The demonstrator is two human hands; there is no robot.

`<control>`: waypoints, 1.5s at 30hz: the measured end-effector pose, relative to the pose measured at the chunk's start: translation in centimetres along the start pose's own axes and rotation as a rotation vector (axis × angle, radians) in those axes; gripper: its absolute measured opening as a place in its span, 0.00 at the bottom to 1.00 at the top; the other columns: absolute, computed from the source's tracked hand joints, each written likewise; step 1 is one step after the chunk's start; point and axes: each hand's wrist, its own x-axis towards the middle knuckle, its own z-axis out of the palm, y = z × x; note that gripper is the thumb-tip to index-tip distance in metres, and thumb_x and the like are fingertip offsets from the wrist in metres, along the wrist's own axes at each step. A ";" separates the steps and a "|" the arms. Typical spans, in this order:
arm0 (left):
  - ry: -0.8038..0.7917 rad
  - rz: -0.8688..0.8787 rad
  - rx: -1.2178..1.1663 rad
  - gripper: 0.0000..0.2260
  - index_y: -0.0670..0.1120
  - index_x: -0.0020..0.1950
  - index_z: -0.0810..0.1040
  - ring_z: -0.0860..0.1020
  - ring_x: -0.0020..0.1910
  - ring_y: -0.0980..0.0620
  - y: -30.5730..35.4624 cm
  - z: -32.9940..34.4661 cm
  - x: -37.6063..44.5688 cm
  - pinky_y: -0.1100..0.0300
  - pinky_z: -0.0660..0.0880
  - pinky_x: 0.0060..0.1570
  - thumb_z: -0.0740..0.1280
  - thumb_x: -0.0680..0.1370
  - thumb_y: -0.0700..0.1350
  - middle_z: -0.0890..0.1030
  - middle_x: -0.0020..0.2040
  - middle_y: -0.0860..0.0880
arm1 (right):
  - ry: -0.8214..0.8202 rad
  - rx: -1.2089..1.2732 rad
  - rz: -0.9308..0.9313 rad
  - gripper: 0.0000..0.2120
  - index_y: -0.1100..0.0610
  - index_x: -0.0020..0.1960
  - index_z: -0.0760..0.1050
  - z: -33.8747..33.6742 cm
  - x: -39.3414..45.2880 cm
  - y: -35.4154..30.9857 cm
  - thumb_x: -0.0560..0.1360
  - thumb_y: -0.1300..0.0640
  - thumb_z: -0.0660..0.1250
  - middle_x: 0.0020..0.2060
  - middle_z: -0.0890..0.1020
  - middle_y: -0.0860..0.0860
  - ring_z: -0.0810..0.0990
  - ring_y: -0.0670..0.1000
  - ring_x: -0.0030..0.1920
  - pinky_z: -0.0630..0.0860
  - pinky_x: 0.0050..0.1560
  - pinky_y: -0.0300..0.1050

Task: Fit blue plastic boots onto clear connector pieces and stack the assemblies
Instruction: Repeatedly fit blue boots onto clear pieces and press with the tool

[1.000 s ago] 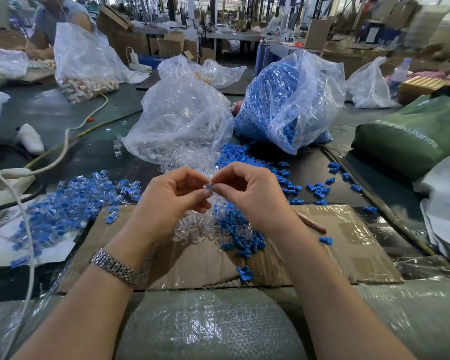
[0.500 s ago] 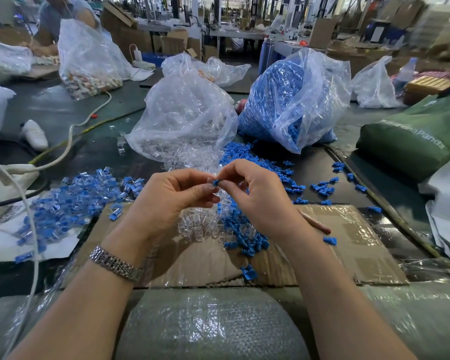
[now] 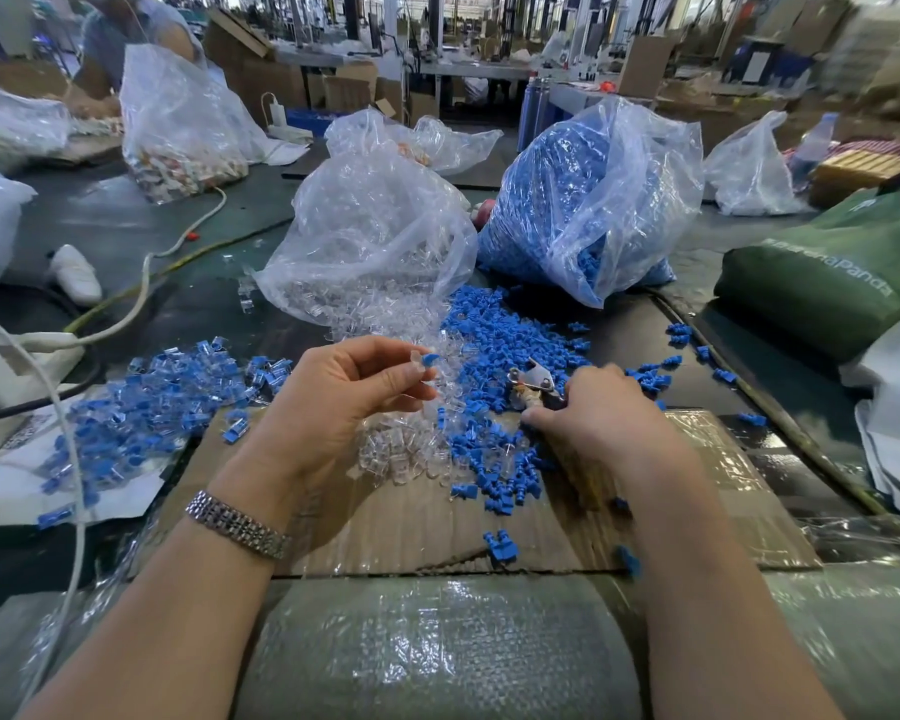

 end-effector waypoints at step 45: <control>0.079 0.066 0.014 0.06 0.51 0.46 0.88 0.85 0.48 0.54 -0.3 1.4 0.6 0.64 0.80 0.46 0.74 0.71 0.43 0.87 0.51 0.48 | -0.420 0.662 -0.452 0.22 0.64 0.53 0.79 -0.8 -3.3 -2.3 0.82 0.44 0.64 0.36 0.85 0.53 0.86 0.55 0.38 0.80 0.40 0.43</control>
